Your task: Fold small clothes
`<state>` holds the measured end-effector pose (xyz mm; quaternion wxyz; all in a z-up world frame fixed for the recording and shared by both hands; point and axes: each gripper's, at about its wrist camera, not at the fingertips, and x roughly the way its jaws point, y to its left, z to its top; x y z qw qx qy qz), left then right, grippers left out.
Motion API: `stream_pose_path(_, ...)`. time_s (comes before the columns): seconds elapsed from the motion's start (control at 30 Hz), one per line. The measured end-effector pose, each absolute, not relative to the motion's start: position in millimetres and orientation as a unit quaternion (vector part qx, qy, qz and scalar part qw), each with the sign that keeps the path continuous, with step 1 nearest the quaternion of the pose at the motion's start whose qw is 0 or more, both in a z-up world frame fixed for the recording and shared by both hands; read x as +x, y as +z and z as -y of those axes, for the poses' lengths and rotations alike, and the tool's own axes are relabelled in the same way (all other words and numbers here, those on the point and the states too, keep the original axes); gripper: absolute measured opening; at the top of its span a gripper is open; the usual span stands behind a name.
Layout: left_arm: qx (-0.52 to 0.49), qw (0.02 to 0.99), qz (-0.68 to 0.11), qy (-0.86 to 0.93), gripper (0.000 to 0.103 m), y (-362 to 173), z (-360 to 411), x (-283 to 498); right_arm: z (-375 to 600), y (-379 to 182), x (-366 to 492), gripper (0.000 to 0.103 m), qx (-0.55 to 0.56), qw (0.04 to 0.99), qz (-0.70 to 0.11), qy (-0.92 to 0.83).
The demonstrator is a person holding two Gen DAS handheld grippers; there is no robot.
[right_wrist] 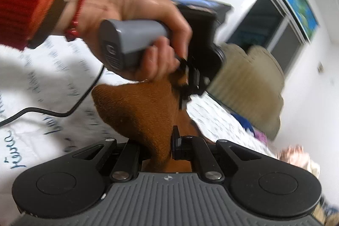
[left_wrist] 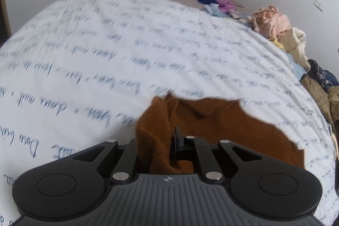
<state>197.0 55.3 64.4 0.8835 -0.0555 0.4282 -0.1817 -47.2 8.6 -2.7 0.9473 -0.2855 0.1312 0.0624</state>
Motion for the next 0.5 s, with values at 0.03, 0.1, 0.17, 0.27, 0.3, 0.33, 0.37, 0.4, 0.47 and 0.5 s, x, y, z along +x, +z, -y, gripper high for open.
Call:
stream_pose_path(0.03,-0.050,0.885,-0.425,-0.183,0.009,69.2,-46.7,196.7,1.9,2.6,-48.6,0.010,-0.267,0.953,-0.131,0.054)
stream_pose_path(0.1,-0.038,0.887,-0.421,-0.185,0.010,76.0,-26.1,196.4,24.6,9.5,-52.0,0.010,-0.229,0.963,-0.135,0.043)
stream_pose_path(0.17,-0.025,0.889,-0.415,-0.190,0.009,80.1,-4.0,194.1,46.9,14.2,-56.4,0.010,-0.189,0.972,-0.140,0.029)
stream_pose_path(0.27,-0.003,0.889,-0.408,-0.205,0.010,82.6,32.9,188.3,79.6,13.1,-56.5,0.010,-0.146,0.978,-0.147,0.004)
stream_pose_path(0.3,0.008,0.890,-0.404,-0.211,0.010,83.1,47.3,185.5,88.6,12.4,-57.4,0.010,-0.135,0.980,-0.149,-0.004)
stream_pose_path(0.33,0.022,0.891,-0.399,-0.215,0.010,83.5,61.8,182.8,97.9,12.2,-58.8,0.010,-0.125,0.981,-0.151,-0.012)
stream_pose_path(0.37,0.034,0.891,-0.396,-0.218,0.010,83.5,75.6,179.8,106.8,9.7,-61.2,0.010,-0.115,0.981,-0.153,-0.018)
stream_pose_path(0.4,0.047,0.891,-0.393,-0.223,0.010,82.9,89.5,176.6,115.3,7.4,-63.0,0.010,-0.105,0.982,-0.154,-0.025)
stream_pose_path(0.47,0.067,0.888,-0.389,-0.234,0.010,80.6,116.3,171.2,131.2,5.0,-65.7,0.010,-0.089,0.983,-0.157,-0.039)
stream_pose_path(0.5,0.075,0.886,-0.390,-0.240,0.010,78.8,129.3,169.3,138.6,2.8,-64.6,0.010,-0.082,0.983,-0.158,-0.046)
